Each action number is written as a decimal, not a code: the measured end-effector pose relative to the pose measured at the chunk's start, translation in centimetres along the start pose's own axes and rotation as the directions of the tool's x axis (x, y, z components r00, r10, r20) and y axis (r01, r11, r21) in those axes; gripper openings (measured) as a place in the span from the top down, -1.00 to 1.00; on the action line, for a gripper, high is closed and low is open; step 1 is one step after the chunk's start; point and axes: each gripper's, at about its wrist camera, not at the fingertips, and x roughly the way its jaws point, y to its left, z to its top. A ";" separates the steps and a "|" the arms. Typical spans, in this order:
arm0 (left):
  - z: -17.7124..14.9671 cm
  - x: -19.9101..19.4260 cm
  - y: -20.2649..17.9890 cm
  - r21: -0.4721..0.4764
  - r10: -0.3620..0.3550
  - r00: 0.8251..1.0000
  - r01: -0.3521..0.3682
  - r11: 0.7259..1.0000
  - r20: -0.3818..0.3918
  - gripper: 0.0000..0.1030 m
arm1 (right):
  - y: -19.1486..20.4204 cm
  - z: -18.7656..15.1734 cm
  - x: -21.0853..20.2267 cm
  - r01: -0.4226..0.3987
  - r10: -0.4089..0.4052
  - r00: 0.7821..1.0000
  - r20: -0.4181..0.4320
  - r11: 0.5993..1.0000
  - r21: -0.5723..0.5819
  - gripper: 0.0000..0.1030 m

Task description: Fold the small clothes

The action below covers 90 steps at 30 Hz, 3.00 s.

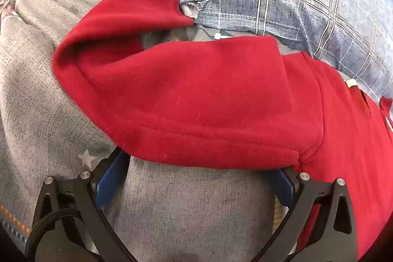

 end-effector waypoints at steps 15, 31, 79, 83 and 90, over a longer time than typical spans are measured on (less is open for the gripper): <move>-3.1 -6.4 -1.5 0.077 -0.014 0.998 0.010 0.997 0.059 -0.98 | 0.4 -0.9 -1.8 -0.048 0.046 0.995 -0.091 0.999 -0.015 -0.99; -4.7 -12.9 -5.7 0.187 -0.082 0.988 0.057 0.981 0.128 -0.98 | 10.6 -6.0 -15.8 -0.289 0.287 0.957 -0.041 0.938 -0.191 -0.99; -4.8 -11.1 -7.6 0.192 -0.057 0.991 0.033 0.981 0.118 -0.98 | 23.3 -7.5 -15.4 -0.331 0.331 0.942 -0.057 0.888 -0.318 -0.99; -4.8 -11.2 -7.6 0.192 -0.052 0.991 0.028 0.981 0.122 -0.98 | 23.4 -7.6 -15.5 -0.333 0.334 0.941 -0.054 0.887 -0.319 -0.99; -4.8 -11.3 -7.4 0.193 -0.049 0.991 0.023 0.981 0.127 -0.98 | 23.6 -7.8 -15.6 -0.333 0.334 0.941 -0.056 0.886 -0.323 -0.99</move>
